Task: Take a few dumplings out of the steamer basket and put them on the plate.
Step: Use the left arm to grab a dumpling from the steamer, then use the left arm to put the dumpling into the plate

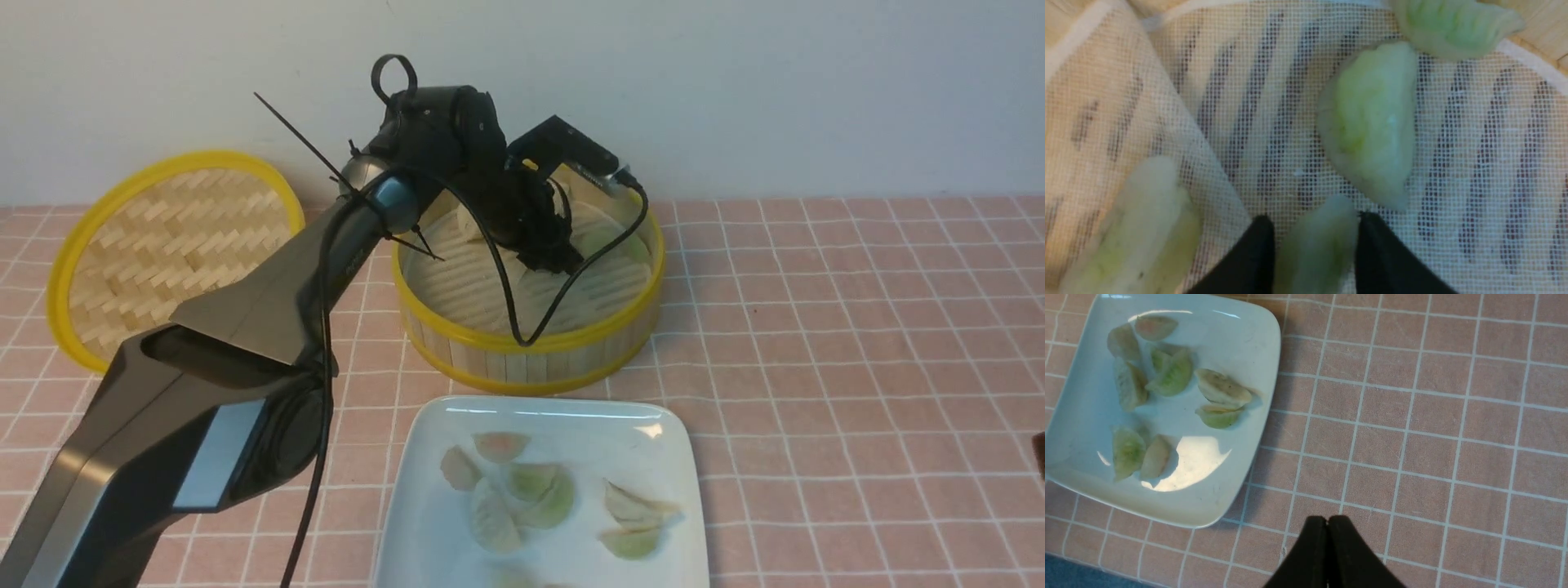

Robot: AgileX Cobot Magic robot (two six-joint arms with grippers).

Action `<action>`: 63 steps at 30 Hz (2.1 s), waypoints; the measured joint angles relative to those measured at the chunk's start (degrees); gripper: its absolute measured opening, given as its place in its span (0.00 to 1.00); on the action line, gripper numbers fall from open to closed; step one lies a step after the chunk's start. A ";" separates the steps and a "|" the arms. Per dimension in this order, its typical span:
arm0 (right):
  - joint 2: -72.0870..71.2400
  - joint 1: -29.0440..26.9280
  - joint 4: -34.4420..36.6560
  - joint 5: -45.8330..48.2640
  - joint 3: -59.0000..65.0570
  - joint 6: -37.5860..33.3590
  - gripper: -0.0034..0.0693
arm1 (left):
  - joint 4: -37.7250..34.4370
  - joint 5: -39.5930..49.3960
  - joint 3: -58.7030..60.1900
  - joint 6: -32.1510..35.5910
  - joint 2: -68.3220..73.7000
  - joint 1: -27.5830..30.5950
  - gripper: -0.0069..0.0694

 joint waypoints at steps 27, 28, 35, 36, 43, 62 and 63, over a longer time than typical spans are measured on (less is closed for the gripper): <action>0.00 0.00 0.12 -0.34 0.00 -2.57 0.03 | -2.16 9.66 55.37 -19.08 -52.85 -0.28 0.30; 0.00 0.00 0.12 -0.70 0.00 -2.57 0.03 | -2.50 9.59 59.09 -19.21 -54.42 -0.59 0.30; 1.06 0.00 1.89 -4.59 0.00 -7.09 0.03 | -6.96 -3.15 88.63 -18.89 -64.18 -7.51 0.30; 1.79 0.00 3.00 -4.94 0.00 -7.75 0.03 | -7.25 -6.47 91.01 -18.76 -64.09 -8.98 0.30; 8.33 0.04 9.11 -5.66 -0.33 -13.81 0.03 | -4.84 -12.77 95.17 -18.70 -58.98 -12.38 0.30; 50.21 5.17 8.95 -9.01 -40.62 -20.57 0.04 | 1.60 -7.15 88.85 -25.07 -68.79 -10.65 0.13; 51.67 5.17 8.84 -8.60 -41.42 -20.57 0.04 | 1.85 -6.99 88.85 -25.25 -69.34 -10.47 0.12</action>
